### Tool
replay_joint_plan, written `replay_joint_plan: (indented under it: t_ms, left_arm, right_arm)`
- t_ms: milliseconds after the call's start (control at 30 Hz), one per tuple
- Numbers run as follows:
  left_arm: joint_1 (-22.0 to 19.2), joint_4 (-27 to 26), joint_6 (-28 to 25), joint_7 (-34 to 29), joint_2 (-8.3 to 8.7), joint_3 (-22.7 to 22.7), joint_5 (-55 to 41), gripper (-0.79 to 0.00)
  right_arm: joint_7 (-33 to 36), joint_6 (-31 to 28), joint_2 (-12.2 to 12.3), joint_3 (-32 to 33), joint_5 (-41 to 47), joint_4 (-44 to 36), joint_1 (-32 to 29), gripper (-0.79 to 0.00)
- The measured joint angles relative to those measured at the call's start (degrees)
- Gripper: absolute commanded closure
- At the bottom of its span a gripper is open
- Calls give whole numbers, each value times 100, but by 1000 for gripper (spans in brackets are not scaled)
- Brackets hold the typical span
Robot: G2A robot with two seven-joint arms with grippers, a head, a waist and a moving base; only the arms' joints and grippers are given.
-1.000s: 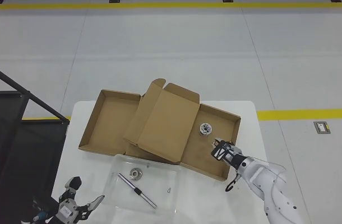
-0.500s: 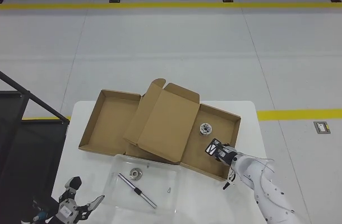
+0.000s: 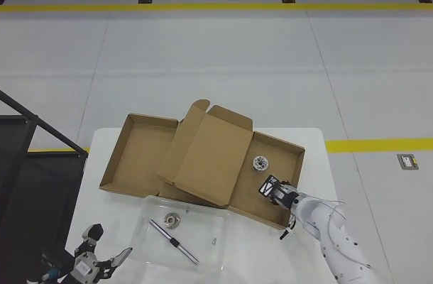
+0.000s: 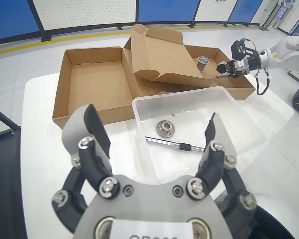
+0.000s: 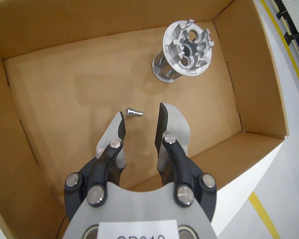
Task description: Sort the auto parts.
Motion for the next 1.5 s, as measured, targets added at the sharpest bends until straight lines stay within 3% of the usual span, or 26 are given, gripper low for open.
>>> replay_joint_plan:
  t_ms: [233, 333, 433, 500, 700, 1200, 1300, 1500]
  left_arm:
    - [0, 0, 0, 0, 0, 0, 0, -785]
    - [0, 0, 0, 0, 0, 0, 0, -785]
    - [0, 0, 0, 0, 0, 0, 0, -785]
    - [0, 0, 0, 0, 0, 0, 0, -785]
    - [0, 0, 0, 0, 0, 0, 0, -785]
    - [0, 0, 0, 0, 0, 0, 0, -785]
    - [0, 0, 0, 0, 0, 0, 0, -785]
    - [0, 0, 0, 0, 0, 0, 0, -785]
  right_arm:
    - [-892, -34, 124, 247, -131, -1688, -761, -440]
    - [-814, -247, 157, 113, -422, -2470, -1008, -431]
    - [-599, -501, 143, -248, -624, -2980, -1060, -594]
    - [-459, -670, 121, -511, -668, -3122, -1032, -776]
    - [-276, -1219, 36, -1236, -411, -3358, -807, -785]
    - [-302, -1195, 34, -1275, -417, -3376, -804, -785]
    - [53, -1285, -1, -1524, -546, -3278, -707, -785]
    - [1682, -1702, -210, -2279, -277, -2956, -239, -785]
